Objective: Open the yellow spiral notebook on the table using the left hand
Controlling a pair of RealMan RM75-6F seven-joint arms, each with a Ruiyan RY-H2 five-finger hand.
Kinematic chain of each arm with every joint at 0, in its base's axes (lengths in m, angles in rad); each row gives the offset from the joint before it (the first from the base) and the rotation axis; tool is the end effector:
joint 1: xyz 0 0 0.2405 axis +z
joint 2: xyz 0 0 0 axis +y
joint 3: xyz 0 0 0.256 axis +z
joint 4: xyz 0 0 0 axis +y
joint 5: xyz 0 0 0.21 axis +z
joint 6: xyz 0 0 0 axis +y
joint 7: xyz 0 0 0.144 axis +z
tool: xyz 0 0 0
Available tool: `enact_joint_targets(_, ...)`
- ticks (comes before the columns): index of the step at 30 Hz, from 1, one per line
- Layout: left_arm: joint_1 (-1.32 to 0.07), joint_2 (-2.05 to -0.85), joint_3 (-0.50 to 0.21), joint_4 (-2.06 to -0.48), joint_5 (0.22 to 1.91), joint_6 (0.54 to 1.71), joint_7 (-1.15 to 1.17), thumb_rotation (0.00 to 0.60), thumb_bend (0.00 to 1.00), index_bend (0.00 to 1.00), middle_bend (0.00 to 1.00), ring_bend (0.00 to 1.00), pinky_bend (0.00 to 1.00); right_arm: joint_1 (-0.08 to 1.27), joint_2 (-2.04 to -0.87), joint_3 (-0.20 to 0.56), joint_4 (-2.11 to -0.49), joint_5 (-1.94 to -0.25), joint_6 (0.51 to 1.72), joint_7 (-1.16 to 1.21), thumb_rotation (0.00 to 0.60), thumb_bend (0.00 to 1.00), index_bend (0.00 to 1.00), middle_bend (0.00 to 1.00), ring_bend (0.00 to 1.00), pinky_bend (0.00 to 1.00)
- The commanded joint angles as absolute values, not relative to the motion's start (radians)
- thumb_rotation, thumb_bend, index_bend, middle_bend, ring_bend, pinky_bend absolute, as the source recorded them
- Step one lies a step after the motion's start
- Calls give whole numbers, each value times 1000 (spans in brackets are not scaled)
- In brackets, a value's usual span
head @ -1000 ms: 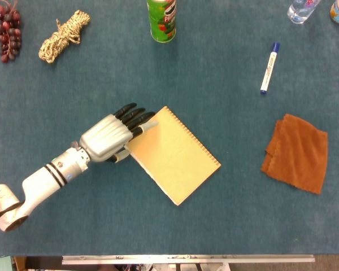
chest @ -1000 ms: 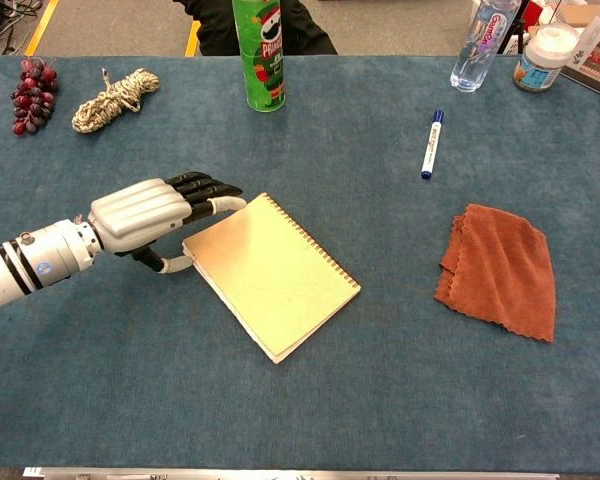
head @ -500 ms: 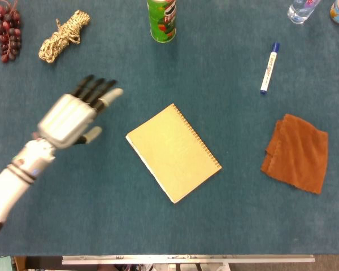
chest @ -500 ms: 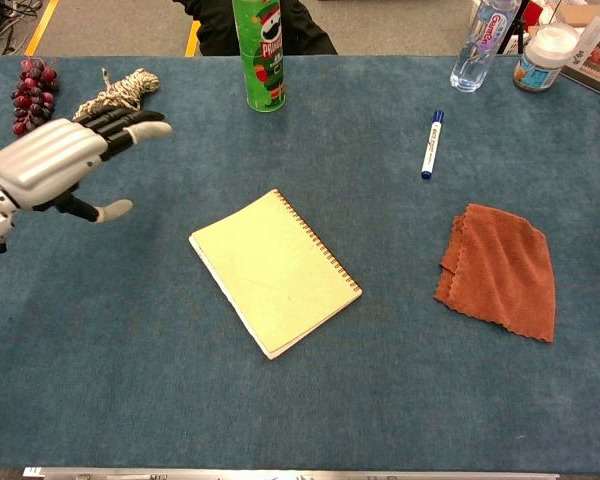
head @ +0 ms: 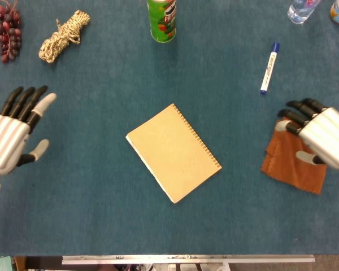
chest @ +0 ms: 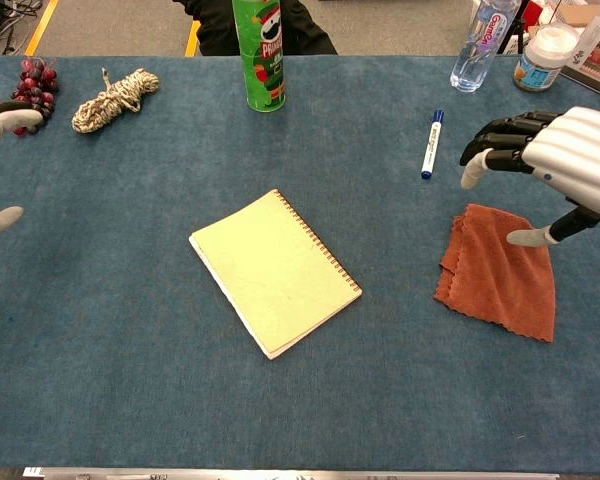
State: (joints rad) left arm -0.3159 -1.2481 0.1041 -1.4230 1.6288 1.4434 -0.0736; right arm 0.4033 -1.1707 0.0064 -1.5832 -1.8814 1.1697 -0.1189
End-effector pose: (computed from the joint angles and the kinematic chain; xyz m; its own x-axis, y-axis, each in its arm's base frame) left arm -0.2895 0.2190 0.1016 0.4369 0.1021 0.8937 0.8597 -0.3399 -0.3814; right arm -0.2244 -0.2348 0.0792 0.6440 -0.0807 0.7607 -0.6181 -0.6409 0.4552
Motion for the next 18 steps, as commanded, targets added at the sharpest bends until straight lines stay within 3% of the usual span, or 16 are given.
enact_joint_targets(1,-292,-1232,111,-1439,1628,1464,-54,600,297,0,0,0,0,432,-1222,-7,-1539,-1911,1151,-142,600,0,270,204,97,179)
enact_joint_targets(9,-248,-1205,112,-1469,1635,1494,-43,600,296,0,0,0,0,496,-1337,-17,-1464,-1941,1115,-182,600,0,80,103,1,113)
enact_joint_targets(18,-218,-1199,108,-1473,1642,1505,-56,600,296,0,0,0,0,568,-1421,-21,-1416,-1924,1039,-202,600,0,18,56,0,92)
